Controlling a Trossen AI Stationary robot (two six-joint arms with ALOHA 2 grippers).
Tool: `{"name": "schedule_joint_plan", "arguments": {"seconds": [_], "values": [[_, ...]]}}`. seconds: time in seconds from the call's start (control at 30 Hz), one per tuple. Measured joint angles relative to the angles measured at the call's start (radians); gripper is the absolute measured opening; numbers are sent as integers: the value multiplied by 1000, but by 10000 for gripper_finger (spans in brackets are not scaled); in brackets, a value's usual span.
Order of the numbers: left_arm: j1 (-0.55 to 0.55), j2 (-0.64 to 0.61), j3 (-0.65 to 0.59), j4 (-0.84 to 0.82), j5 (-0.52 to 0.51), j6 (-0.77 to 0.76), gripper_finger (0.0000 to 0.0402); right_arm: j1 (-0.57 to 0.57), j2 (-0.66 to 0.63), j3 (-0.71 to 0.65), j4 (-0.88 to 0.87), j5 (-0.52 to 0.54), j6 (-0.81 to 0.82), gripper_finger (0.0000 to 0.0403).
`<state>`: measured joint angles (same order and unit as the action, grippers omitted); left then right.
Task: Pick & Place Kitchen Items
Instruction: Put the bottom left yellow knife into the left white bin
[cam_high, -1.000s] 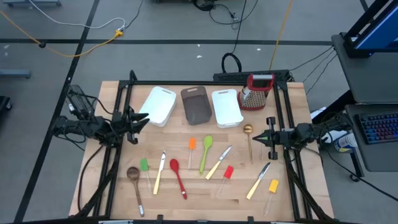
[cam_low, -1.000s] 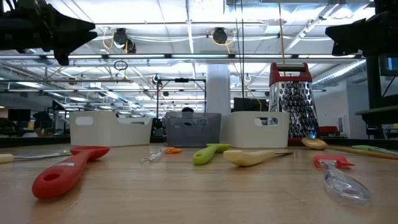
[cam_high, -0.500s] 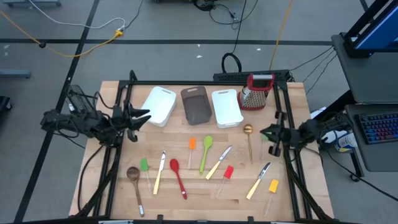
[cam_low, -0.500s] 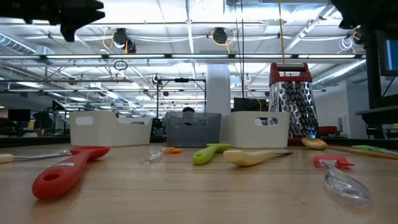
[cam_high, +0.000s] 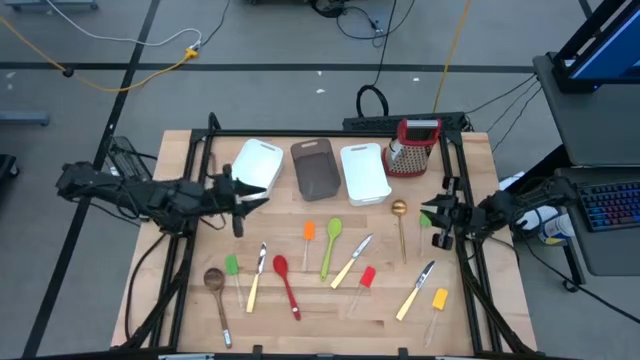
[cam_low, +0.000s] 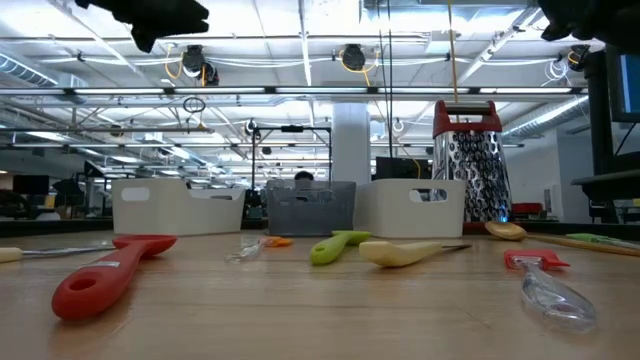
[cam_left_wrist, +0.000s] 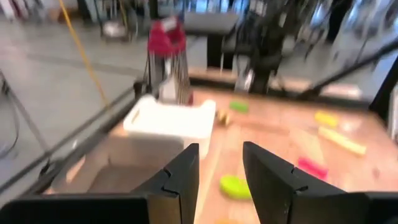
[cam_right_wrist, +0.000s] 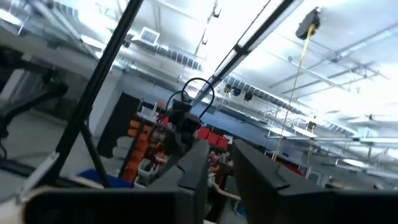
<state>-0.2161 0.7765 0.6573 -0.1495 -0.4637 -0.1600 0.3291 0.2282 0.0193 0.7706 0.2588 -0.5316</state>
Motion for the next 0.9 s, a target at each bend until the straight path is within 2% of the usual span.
{"name": "schedule_joint_plan", "arguments": {"seconds": [0.17, 0.33, 0.5, 0.63, 0.73, 0.9], "values": [[0, 112, 101, -233, 13, -138, 127, -37, 166, 0, 124, 0, 124, 138], [0, 175, 131, -342, 89, -307, 127, -84, 363, 40, 167, 1, 229, 169], [0, 216, 132, -379, 173, -429, 145, -107, 575, 123, 175, -2, 274, 172], [0, 256, 132, -391, 212, -456, 172, -123, 725, 169, 218, -2, 219, 166], [0, 293, 132, -392, 263, -506, 188, -137, 817, 186, 325, -2, 174, 163], [-6, 377, 133, -417, 371, -720, 194, -174, 932, 187, 536, -2, 125, 161]]}}
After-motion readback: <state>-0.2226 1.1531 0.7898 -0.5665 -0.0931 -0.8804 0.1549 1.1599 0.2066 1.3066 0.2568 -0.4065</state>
